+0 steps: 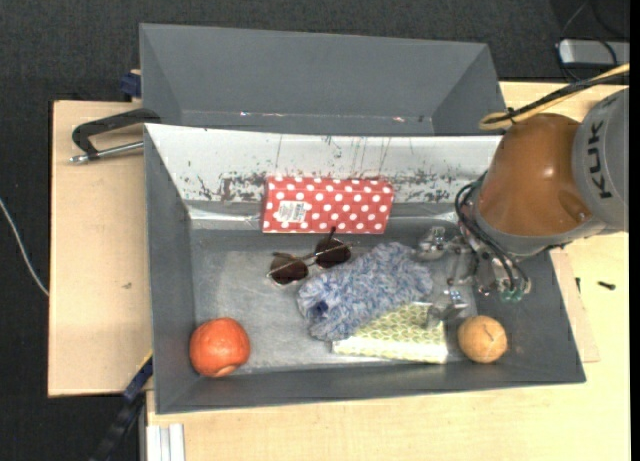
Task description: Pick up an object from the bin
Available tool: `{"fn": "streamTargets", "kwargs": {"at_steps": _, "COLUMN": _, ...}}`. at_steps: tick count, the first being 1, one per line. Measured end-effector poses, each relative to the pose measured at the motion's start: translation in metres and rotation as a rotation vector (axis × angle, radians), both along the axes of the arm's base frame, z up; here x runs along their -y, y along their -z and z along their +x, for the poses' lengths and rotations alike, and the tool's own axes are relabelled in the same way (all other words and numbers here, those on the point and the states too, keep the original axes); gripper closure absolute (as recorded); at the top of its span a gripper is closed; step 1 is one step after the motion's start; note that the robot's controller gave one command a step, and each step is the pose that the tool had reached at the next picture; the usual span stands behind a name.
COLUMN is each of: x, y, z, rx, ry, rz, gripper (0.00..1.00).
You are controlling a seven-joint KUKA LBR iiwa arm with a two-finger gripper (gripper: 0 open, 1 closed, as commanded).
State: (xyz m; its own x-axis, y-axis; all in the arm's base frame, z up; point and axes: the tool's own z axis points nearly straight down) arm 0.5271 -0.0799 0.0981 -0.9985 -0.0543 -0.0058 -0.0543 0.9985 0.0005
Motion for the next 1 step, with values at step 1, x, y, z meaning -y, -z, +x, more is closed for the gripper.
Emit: {"fn": "streamTargets", "kwargs": {"at_steps": 1, "x": -0.0262, "y": 0.0221, "z": -0.0078, "rx": 0.005, "ry": -0.155, "rz": -0.005, "gripper": 1.00}}
